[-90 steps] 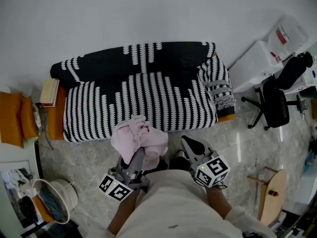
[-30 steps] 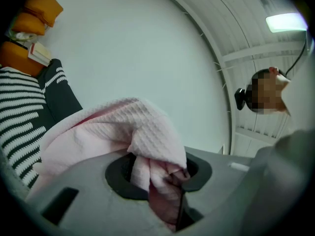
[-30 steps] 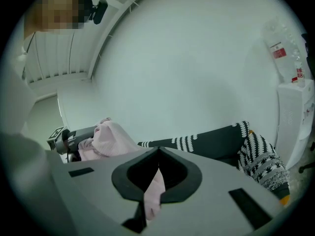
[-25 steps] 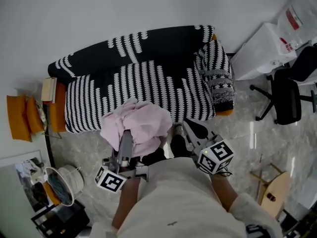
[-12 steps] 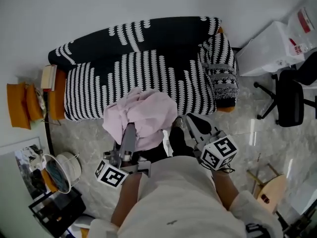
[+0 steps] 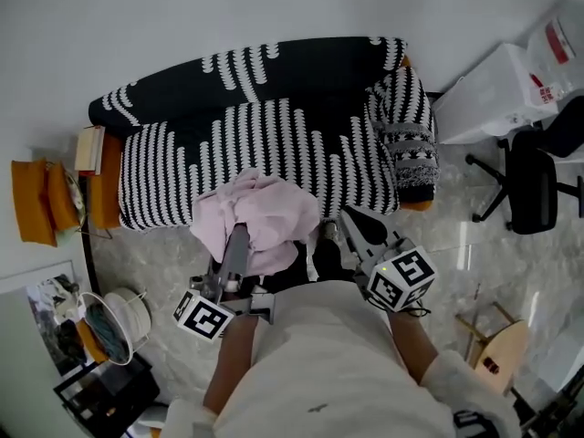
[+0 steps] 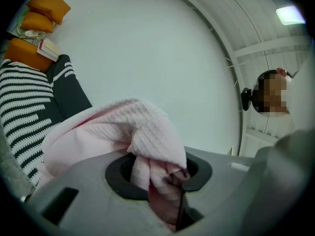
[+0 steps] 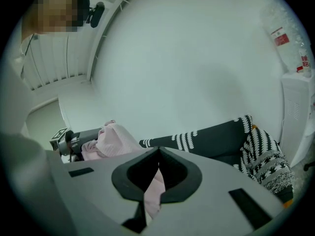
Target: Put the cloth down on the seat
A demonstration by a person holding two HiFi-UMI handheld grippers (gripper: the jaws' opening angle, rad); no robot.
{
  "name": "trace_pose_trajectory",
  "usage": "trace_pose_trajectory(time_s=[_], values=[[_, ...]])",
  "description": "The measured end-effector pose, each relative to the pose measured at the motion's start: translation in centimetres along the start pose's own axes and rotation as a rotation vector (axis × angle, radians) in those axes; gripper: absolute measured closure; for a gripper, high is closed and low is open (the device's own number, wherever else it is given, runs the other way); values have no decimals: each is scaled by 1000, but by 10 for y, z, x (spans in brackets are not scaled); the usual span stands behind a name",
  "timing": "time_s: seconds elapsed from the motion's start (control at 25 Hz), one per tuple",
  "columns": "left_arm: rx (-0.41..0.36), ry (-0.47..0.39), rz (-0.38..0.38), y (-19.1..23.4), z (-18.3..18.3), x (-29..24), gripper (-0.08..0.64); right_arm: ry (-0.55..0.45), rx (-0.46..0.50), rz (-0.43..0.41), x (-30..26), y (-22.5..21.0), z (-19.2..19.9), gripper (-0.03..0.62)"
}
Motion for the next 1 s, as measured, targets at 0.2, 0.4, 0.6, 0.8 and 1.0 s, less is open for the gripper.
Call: trace_pose_trajectory(time_s=[0.2, 0.4, 0.6, 0.8, 1.0], values=[[7, 13, 18, 12, -17, -13, 434, -11, 24, 13, -18, 9, -12, 584], [21, 32, 24, 34, -36, -32, 434, -5, 49, 33, -41, 18, -20, 584], [34, 90, 20, 60, -48, -54, 434, 2, 66, 57, -61, 27, -23, 584], [39, 139, 22, 86, -56, -70, 434, 6, 78, 85, -80, 35, -23, 584], [56, 169, -1, 117, -62, -81, 434, 18, 76, 122, -92, 40, -17, 584]])
Point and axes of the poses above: the fingertips, and each gripper's own axes: x backward along the fingers, y to its left, z out of its underside, the point moved 10 cm from there along x, backward along the fingers, and after that the axes turned 9 degrees about -y, right-handed, at the moved point
